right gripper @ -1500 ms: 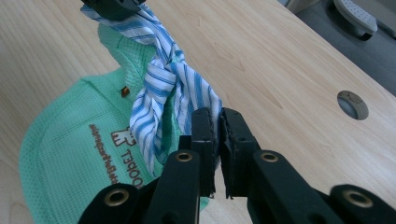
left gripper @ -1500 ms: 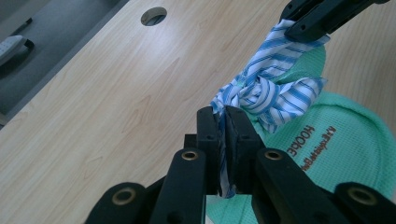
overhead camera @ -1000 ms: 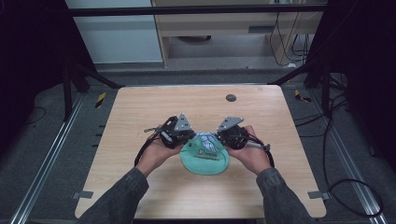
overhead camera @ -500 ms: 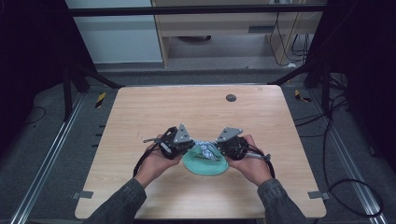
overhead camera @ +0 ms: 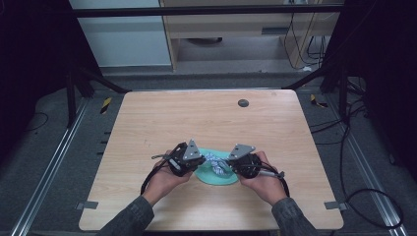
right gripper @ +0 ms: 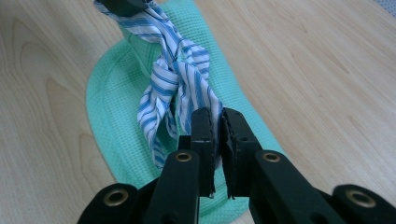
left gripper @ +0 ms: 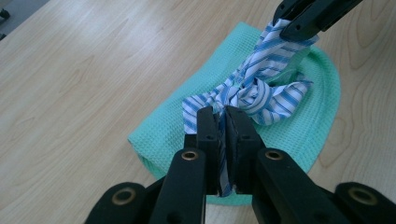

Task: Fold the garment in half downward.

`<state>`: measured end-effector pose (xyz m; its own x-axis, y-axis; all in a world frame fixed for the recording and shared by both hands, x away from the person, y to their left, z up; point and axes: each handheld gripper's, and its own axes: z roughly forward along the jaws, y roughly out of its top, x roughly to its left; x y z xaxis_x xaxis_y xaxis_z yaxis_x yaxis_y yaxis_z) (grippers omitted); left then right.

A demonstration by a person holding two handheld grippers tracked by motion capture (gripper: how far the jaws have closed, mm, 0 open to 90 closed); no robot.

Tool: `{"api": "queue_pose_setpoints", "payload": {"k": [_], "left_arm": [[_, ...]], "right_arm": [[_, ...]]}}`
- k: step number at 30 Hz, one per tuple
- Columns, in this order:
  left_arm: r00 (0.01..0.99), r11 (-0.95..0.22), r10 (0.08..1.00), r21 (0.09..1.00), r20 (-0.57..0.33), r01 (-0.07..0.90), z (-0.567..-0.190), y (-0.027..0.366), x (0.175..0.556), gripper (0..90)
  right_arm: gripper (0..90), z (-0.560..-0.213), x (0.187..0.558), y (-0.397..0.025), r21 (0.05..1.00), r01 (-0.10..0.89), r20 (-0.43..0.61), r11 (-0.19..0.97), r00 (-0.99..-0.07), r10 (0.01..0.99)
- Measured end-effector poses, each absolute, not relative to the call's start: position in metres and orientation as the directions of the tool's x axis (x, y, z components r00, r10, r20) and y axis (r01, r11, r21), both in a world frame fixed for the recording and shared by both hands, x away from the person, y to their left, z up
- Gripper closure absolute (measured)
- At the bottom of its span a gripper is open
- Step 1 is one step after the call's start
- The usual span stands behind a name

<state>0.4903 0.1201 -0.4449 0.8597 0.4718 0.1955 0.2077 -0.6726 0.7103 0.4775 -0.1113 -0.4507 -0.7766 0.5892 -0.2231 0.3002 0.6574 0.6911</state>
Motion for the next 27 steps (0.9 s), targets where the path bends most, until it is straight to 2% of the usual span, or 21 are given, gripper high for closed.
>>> {"api": "queue_pose_setpoints", "payload": {"k": [27], "left_arm": [[0.886, -0.687, 0.434, 0.697, 0.164, 0.207, -0.474, 0.131, 0.464, 85.1]], "right_arm": [[85.1, -0.47, 0.446, -0.11, 0.674, 0.279, -0.211, 0.684, -0.815, 0.539]]}}
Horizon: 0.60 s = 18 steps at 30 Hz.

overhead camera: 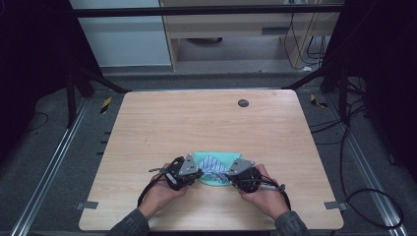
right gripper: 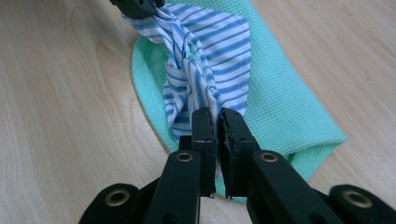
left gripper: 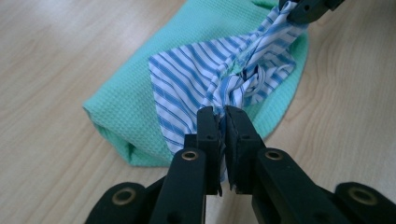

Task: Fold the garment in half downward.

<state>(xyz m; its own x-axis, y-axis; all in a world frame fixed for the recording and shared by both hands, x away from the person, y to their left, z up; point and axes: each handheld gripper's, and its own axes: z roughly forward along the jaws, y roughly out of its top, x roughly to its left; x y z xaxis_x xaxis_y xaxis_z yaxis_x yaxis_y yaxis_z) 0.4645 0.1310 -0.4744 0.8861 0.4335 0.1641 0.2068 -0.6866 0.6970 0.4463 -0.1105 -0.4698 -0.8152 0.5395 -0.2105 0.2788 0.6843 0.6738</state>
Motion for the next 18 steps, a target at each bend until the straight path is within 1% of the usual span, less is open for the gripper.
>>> {"api": "queue_pose_setpoints", "payload": {"k": [15, 18], "left_arm": [[0.897, -0.696, 0.42, 0.683, 0.136, 0.222, -0.483, 0.135, 0.456, 85.5], [0.901, -0.708, 0.408, 0.673, 0.146, 0.211, -0.483, 0.134, 0.454, 85.5]], "right_arm": [[86.0, -0.479, 0.438, -0.11, 0.64, 0.277, -0.197, 0.717, -0.843, 0.501], [86.0, -0.481, 0.436, -0.11, 0.632, 0.278, -0.194, 0.723, -0.847, 0.495]]}}
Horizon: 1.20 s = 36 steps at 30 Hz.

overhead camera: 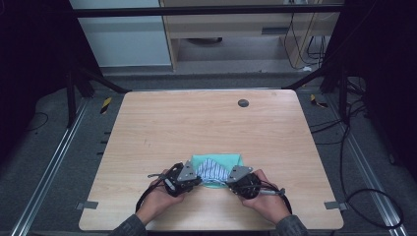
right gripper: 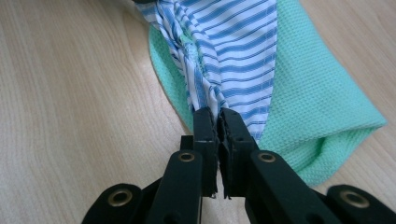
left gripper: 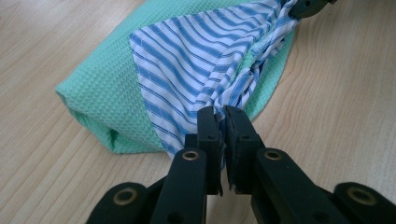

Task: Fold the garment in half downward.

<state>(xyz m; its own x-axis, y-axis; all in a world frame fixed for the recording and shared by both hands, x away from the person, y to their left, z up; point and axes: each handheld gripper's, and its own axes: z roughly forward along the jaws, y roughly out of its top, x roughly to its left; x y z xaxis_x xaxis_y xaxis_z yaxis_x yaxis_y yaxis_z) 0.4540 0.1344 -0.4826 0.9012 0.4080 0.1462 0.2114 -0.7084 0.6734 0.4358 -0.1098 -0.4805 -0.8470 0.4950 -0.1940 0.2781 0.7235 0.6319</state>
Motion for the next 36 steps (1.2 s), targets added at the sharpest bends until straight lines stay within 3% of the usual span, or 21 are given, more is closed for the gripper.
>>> {"api": "queue_pose_setpoints", "payload": {"k": [13, 17, 19, 29, 36], "left_arm": [[0.907, -0.701, 0.404, 0.679, 0.122, 0.221, -0.486, 0.137, 0.448, 85.6], [0.901, -0.678, 0.422, 0.695, 0.102, 0.239, -0.485, 0.14, 0.445, 84.1], [0.895, -0.648, 0.441, 0.715, 0.071, 0.263, -0.482, 0.143, 0.443, 77.4], [0.856, -0.575, 0.515, 0.754, 0.032, 0.318, -0.471, 0.162, 0.436, 38.5], [0.809, -0.542, 0.588, 0.747, 0.011, 0.384, -0.471, 0.181, 0.446, 19.3]], "right_arm": [[85.7, -0.483, 0.433, -0.111, 0.623, 0.278, -0.19, 0.731, -0.853, 0.487], [79.8, -0.481, 0.43, -0.113, 0.639, 0.278, -0.179, 0.717, -0.853, 0.49], [69.8, -0.479, 0.429, -0.117, 0.647, 0.295, -0.163, 0.703, -0.847, 0.505], [42.0, -0.475, 0.419, -0.139, 0.654, 0.357, -0.137, 0.667, -0.811, 0.568], [23.6, -0.477, 0.423, -0.159, 0.668, 0.399, -0.149, 0.628, -0.756, 0.638]]}}
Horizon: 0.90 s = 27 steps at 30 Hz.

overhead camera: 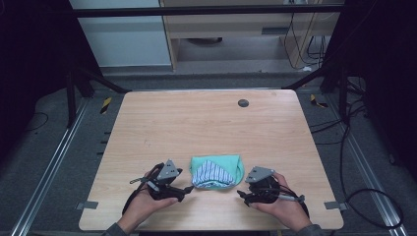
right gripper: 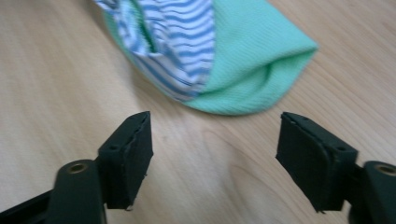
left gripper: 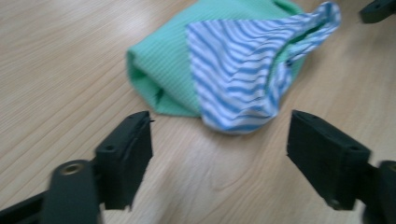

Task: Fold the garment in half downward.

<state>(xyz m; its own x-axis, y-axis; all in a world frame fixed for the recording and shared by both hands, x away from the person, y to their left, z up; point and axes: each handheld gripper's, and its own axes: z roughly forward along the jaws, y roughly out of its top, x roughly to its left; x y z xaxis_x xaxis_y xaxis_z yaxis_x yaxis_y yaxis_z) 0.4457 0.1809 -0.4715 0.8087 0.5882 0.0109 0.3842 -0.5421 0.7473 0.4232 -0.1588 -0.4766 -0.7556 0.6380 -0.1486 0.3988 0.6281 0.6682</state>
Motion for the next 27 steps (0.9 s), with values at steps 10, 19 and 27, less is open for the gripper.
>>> {"api": "queue_pose_setpoints", "payload": {"k": [10, 19, 27], "left_arm": [[0.696, -0.486, 0.718, 0.725, 0.011, 0.489, -0.482, 0.219, 0.468, 10.2], [0.573, -0.402, 0.819, 0.727, 0.014, 0.557, -0.495, 0.25, 0.491, 9.9], [0.53, -0.368, 0.848, 0.732, 0.012, 0.573, -0.5, 0.26, 0.502, 10.4]], "right_arm": [[10.7, -0.485, 0.445, -0.188, 0.693, 0.552, -0.073, 0.464, -0.586, 0.807], [7.8, -0.496, 0.469, -0.208, 0.721, 0.612, -0.04, 0.325, -0.431, 0.901], [7.2, -0.502, 0.489, -0.219, 0.714, 0.646, -0.021, 0.272, -0.368, 0.929]]}}
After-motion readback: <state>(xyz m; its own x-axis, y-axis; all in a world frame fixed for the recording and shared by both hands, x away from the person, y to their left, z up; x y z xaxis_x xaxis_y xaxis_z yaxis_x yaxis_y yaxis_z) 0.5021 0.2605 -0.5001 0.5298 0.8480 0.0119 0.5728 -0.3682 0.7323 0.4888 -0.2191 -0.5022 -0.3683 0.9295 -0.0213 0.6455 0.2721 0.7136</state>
